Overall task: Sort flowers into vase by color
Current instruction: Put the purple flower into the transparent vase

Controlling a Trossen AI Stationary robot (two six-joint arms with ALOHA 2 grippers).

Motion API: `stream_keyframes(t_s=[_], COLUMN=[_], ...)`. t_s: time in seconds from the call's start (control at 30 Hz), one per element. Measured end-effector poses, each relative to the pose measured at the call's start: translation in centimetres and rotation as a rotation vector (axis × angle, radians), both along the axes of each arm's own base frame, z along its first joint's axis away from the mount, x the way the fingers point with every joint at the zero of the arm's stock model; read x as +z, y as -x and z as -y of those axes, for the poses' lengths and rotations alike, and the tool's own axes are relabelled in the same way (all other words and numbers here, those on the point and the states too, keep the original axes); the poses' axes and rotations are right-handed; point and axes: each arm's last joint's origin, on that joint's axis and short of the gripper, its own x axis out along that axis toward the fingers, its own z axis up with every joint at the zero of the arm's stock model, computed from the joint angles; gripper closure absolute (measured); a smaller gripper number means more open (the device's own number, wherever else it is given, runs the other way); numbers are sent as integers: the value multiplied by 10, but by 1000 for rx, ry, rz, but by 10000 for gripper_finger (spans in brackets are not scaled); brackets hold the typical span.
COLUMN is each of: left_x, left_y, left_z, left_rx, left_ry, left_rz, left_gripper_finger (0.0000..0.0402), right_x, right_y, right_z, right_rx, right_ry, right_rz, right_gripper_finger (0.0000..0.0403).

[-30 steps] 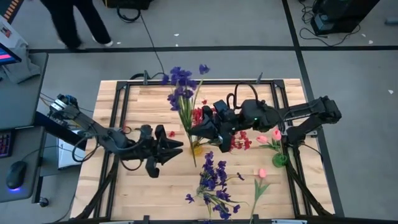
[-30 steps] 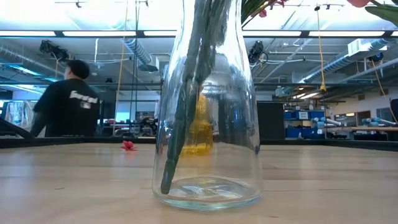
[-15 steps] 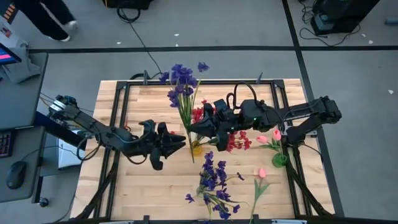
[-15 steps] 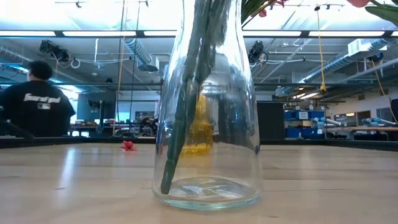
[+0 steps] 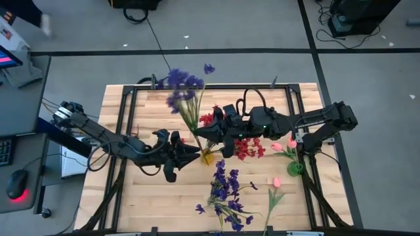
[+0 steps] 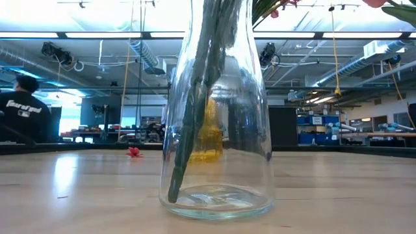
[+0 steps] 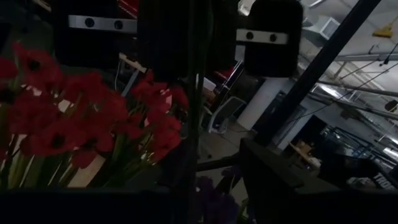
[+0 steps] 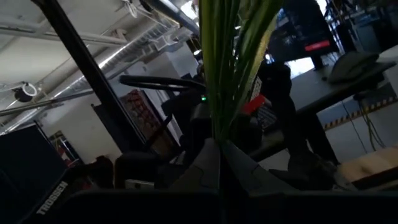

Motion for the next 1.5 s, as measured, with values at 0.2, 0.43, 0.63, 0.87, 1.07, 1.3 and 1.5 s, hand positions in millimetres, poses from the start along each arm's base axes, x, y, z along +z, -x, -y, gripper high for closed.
stream_keyframes(t_s=[0.2,0.43,0.63,0.87,1.07,1.3,1.5], left_x=[-3,-4,-3,1,1,1,0], left_y=[-3,-4,-3,-3,-3,-3,-3], left_z=[-1,-2,-3,-3,-3,-3,-3], left_rx=[10,22,19,20,20,31,36], left_ry=[-10,-64,-29,-14,-14,-14,-37], left_rz=[-16,-32,-15,20,20,16,9], left_gripper_finger=[266,266,266,266,271,324,389], right_x=[1,2,1,-4,-4,-4,-4], right_y=[1,1,1,0,0,0,0], right_z=[-2,-4,-4,-4,-4,-4,-4], right_rx=[17,37,36,33,31,31,32], right_ry=[-6,-8,-2,10,10,10,10], right_rz=[7,13,7,-41,-39,-38,-38], right_gripper_finger=[396,396,396,396,396,396,396])
